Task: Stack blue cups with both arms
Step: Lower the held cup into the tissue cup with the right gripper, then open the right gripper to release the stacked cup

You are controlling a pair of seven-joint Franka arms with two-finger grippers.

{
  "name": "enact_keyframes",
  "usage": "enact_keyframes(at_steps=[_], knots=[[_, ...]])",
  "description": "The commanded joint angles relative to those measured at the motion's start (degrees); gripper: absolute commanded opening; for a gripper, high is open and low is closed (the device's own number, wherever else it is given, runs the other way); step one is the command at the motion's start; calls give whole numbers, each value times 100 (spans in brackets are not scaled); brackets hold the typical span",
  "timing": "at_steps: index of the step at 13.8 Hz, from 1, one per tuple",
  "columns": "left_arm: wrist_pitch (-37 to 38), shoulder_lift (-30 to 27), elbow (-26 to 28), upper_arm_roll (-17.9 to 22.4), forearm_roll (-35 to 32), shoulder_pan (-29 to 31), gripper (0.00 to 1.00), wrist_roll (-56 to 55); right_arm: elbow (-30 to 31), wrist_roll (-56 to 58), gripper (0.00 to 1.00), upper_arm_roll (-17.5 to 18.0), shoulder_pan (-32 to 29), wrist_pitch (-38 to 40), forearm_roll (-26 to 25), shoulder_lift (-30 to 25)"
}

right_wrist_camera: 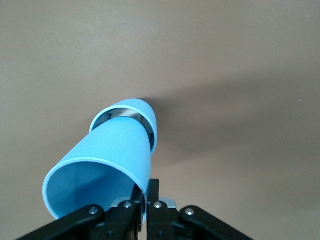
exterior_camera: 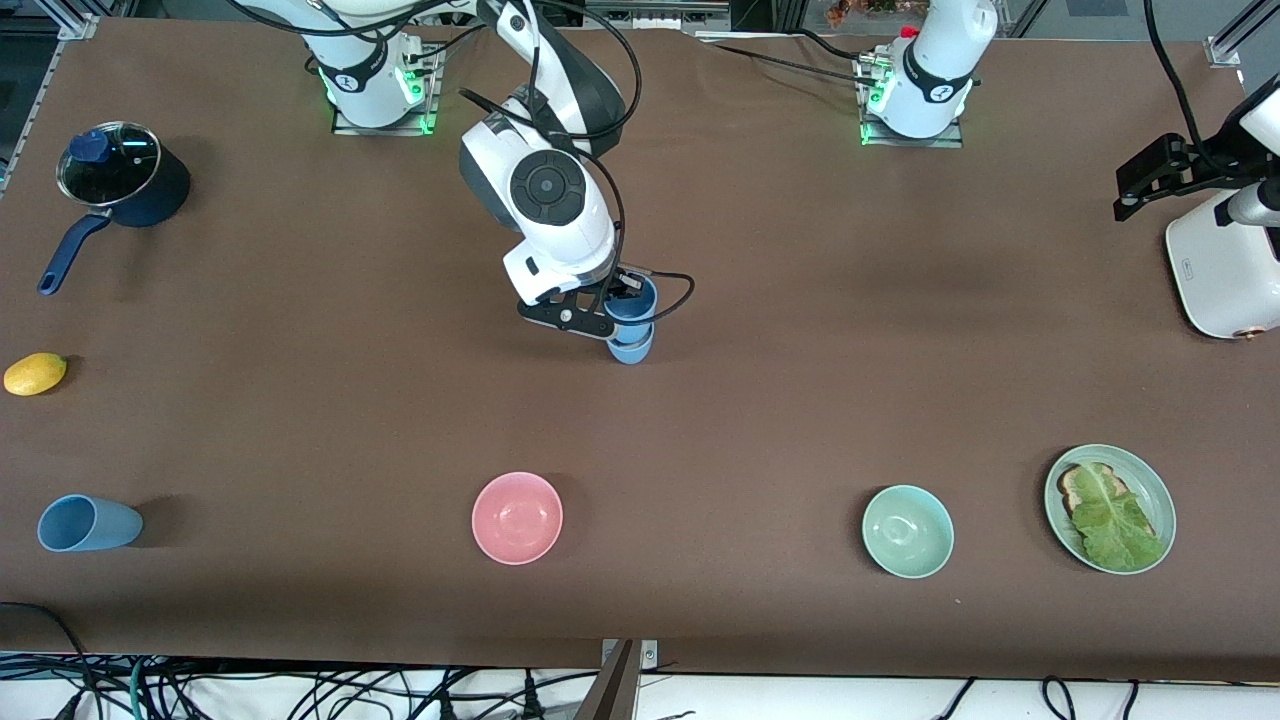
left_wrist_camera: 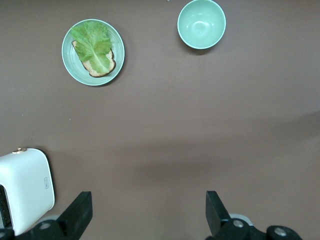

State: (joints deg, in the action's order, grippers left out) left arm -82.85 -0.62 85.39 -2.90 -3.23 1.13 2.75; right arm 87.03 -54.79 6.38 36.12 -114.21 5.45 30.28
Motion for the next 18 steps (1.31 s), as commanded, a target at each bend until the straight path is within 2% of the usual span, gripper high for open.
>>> enact_keyframes(at_steps=[1, 3, 4, 5, 6, 7, 9, 13, 16, 18], knots=[[-12, -158, 144, 35, 165, -16, 100, 121, 200, -5, 22, 4, -8, -84, -70, -189], [-12, -149, 144, 35, 165, -25, 100, 121, 183, 13, 72, 4, -69, -84, -27, -233], [-12, -149, 144, 35, 165, -25, 100, 121, 183, 47, 75, 4, -87, -84, -9, -277], [-12, -149, 144, 35, 165, -34, 100, 112, 183, 57, 85, -5, -139, -84, -9, -329], [-12, -149, 144, 35, 165, -34, 100, 121, 183, 65, 88, -5, -192, -75, -18, -391], [-12, -149, 153, 35, 165, -51, 100, 121, 183, 83, 97, -5, -262, -31, -18, -496], [-12, -149, 153, 35, 165, -51, 100, 121, 191, 258, 100, -5, -473, 161, -26, -750], [-12, -149, 144, 35, 165, -51, 100, 121, 200, 1214, 100, 21, -1087, 1056, 17, -1409], [-12, -149, 153, 35, 165, -51, 100, 112, 244, 2399, 100, 30, -1781, 1926, 35, -1980], [-12, -149, 144, 35, 165, -60, 100, 112, 428, 3365, 100, 30, -2256, 2226, 35, -2446]])
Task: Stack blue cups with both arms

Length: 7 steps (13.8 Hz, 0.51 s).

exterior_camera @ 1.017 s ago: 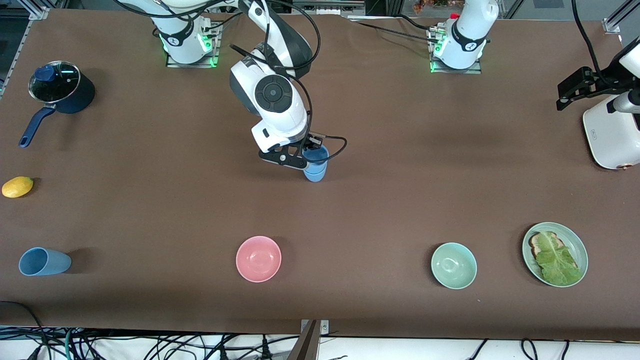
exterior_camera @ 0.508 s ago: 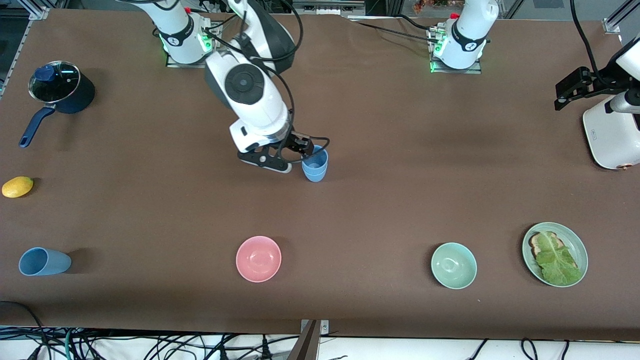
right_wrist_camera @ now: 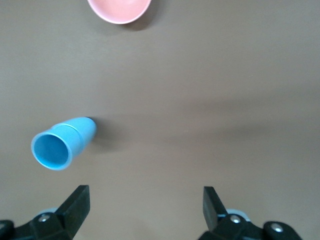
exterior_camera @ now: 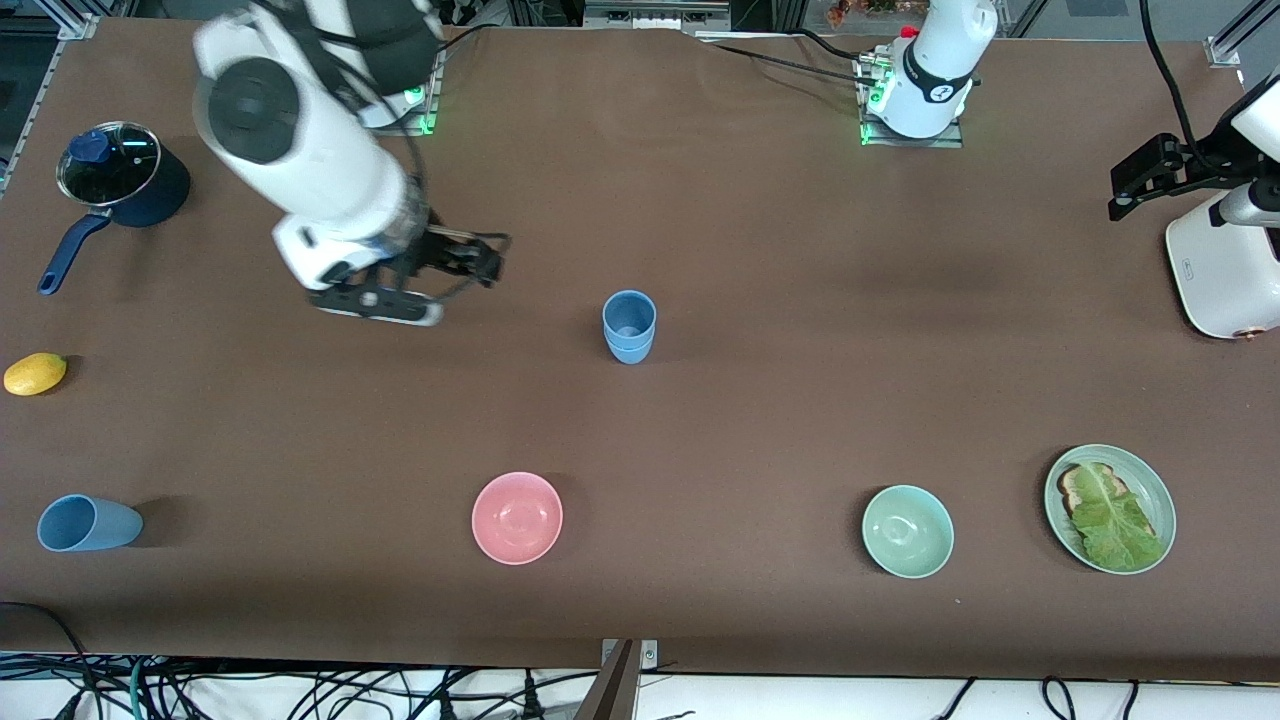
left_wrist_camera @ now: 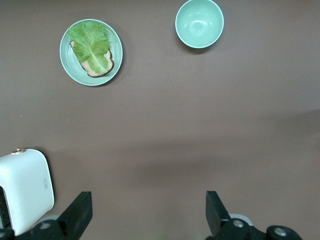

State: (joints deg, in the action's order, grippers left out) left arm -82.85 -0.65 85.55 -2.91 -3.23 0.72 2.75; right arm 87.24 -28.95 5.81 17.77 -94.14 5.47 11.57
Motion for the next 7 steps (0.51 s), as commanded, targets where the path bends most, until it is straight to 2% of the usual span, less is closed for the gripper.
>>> enact_keyframes(at_steps=[1, 3, 7], knots=[[-21, -138, 129, 36, 165, -19, 100, 112, 495, 1230, 100, 52, -615, 386, 33, -760], [-29, -137, 129, 36, 165, -19, 100, 112, 514, 1812, 100, -53, -941, 545, 33, -954], [-29, -137, 129, 36, 165, -19, 100, 112, 496, 2411, 100, -764, -951, 756, 7, -1096]])
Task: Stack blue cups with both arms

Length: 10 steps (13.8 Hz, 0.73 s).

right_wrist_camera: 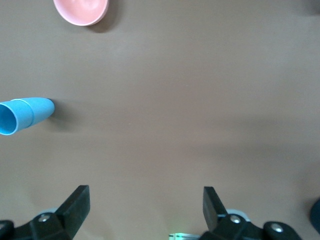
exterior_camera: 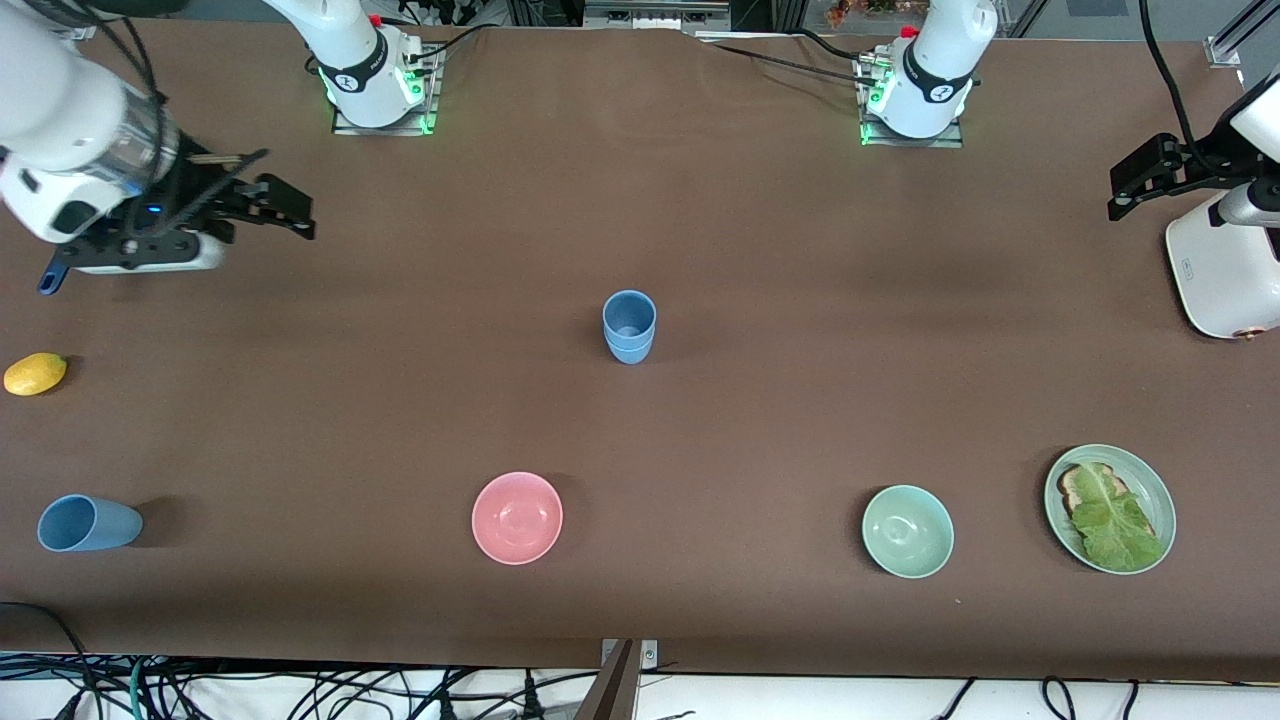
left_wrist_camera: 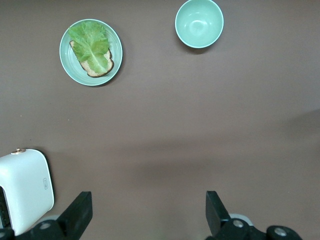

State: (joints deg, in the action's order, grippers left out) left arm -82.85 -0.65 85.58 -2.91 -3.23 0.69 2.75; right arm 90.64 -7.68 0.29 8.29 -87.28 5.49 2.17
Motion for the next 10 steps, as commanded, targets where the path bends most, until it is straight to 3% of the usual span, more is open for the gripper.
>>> enact_keyframes(at_steps=[1, 5, 7, 10], knots=[[-20, -137, 135, 36, 165, -16, 100, 112, 156, 389, 100, -292, -3, 80, -47, -182], [-11, -137, 126, 36, 165, -16, 100, 112, 104, 442, 100, -302, -3, 176, -592, -191], [-11, -137, 126, 36, 165, -16, 100, 112, 69, 442, 100, -302, 6, 238, -593, -191], [-11, -137, 135, 36, 165, -16, 100, 112, -483, 486, 100, -311, -3, 606, -566, 63]])
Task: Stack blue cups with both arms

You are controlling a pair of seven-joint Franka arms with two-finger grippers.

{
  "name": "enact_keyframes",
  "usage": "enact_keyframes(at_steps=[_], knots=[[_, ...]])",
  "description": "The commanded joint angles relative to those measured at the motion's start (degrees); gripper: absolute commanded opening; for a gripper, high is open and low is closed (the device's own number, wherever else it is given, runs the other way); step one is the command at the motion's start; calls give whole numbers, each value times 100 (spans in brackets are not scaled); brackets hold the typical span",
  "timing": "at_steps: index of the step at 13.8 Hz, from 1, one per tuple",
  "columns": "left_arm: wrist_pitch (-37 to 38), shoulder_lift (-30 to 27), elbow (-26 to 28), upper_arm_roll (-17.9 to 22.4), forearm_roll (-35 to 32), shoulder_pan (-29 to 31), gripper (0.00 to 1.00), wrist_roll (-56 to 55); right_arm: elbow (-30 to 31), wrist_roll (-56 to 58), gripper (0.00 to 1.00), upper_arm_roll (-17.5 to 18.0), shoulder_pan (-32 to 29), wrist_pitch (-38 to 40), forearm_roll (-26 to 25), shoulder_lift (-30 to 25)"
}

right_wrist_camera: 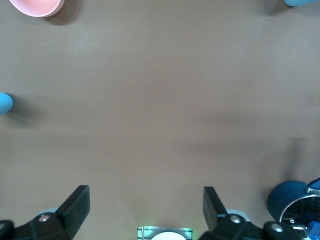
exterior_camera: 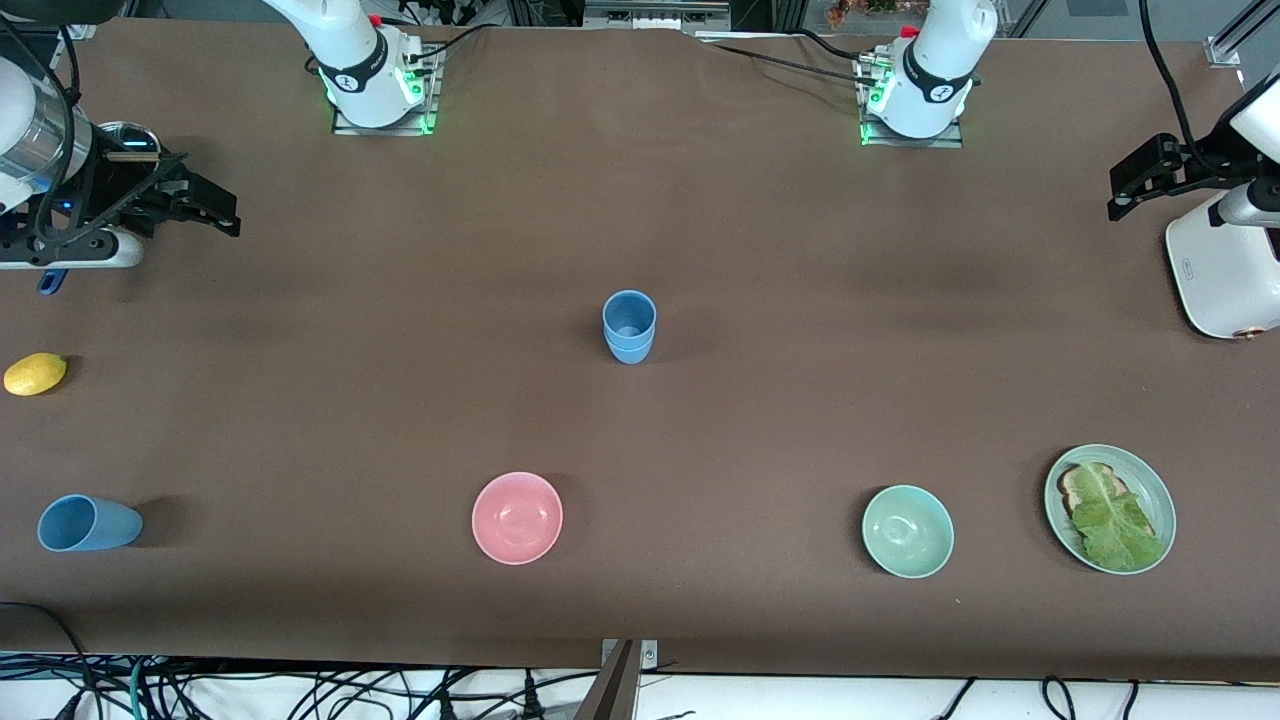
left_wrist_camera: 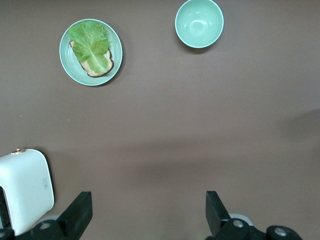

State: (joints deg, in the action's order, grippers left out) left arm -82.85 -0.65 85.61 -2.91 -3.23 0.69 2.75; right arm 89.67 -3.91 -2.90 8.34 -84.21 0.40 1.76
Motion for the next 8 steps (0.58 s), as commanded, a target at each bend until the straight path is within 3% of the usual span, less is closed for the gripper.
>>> enact_keyframes(at_steps=[1, 8], knots=[[-12, -137, 132, 36, 165, -16, 100, 112, -458, 109, 100, 9, -8, 335, -23, 122], [-12, -111, 123, 36, 165, -16, 100, 112, -433, 171, 100, -9, -26, 361, -23, 131]])
